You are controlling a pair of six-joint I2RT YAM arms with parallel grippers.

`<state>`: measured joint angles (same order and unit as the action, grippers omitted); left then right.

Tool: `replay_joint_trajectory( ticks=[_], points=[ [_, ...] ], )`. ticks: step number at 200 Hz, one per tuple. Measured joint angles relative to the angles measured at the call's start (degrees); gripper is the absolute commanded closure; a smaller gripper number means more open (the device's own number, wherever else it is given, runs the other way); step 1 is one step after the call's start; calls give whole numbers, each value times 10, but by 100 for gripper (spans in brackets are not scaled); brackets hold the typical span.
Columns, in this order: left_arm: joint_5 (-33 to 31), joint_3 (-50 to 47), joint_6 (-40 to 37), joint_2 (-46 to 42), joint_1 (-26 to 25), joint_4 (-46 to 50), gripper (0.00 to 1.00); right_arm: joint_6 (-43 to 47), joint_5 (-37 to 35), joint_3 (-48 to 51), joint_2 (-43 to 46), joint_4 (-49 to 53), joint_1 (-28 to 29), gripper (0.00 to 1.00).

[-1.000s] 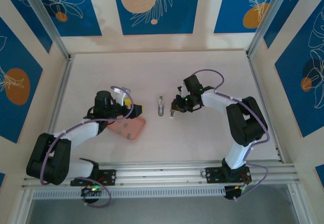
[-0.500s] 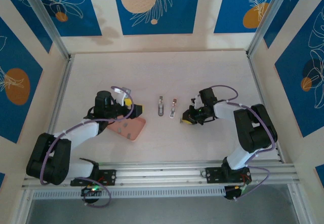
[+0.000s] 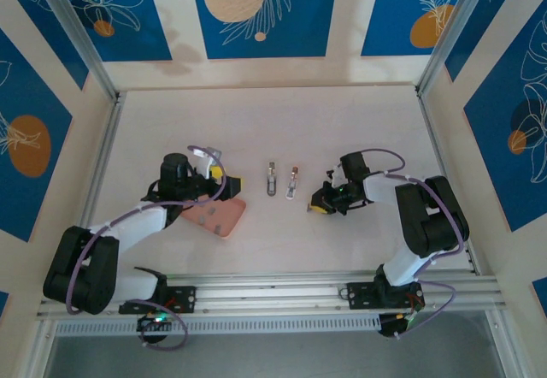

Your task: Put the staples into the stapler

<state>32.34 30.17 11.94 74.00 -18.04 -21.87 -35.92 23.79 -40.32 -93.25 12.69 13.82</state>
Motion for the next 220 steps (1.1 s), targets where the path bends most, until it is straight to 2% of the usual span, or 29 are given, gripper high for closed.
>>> replay_joint_trajectory(
  ticks=[64, 105, 158, 196, 220],
  points=[
    [0, 0, 0, 0, -1, 0, 12, 0, -18, -1, 7, 29, -1, 76],
    [-2, 0, -3, -2, -2, 0, 12, -3, -72, -27, 42, 114, 11, 72],
    [-20, -1, -62, -54, -2, 17, 11, -59, -194, -140, 43, 255, 99, 69],
    [-46, -17, -90, -87, -4, 22, 11, -109, -255, -197, -17, 341, 155, 68],
    [-57, -20, -91, -90, -4, 22, 11, -132, -282, -215, -44, 380, 171, 68]
  ],
)
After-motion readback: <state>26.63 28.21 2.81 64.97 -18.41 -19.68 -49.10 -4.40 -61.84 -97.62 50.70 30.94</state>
